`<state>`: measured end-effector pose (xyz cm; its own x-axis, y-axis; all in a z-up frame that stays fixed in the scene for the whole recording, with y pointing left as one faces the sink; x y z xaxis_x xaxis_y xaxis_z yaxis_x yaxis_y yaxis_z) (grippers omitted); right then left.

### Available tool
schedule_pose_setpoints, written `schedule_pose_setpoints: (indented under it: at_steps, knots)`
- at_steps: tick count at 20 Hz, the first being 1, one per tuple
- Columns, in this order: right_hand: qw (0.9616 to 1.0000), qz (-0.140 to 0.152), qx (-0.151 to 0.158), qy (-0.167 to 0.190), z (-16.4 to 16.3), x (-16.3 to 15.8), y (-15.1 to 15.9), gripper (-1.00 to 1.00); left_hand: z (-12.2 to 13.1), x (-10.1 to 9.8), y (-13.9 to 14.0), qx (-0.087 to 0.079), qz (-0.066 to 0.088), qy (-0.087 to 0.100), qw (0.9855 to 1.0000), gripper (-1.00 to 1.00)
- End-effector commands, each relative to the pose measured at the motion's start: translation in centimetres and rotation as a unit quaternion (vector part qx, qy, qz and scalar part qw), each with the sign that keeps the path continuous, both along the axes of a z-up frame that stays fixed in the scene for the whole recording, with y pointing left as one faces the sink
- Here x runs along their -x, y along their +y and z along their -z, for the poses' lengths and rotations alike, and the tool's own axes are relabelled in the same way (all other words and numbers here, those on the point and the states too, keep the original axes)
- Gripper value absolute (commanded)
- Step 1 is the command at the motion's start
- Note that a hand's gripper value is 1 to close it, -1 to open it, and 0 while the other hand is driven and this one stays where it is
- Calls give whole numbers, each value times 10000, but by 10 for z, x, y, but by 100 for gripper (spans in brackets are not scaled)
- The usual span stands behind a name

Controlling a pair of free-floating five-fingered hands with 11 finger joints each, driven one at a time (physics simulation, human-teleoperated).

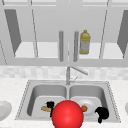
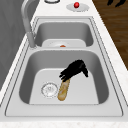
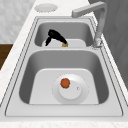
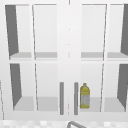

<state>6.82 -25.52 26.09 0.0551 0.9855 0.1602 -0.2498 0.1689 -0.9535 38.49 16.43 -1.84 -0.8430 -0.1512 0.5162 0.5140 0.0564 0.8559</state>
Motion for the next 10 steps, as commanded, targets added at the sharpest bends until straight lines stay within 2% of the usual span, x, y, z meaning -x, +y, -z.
schedule_pose_setpoints:
  at_steps: [1,4,7,10]
  knots:
    - [10000,0,0,0,0,0,0,0,23,1,-5,51,523,0,9986,-100]
    - [10000,0,0,0,0,0,0,0,42,-1,-6,131,480,22,9988,-100]
    - [10000,0,0,0,0,0,0,0,58,-7,-5,260,500,236,9981,-100]
    - [10000,0,0,0,0,0,0,0,70,-10,-3,294,528,401,9974,-100]
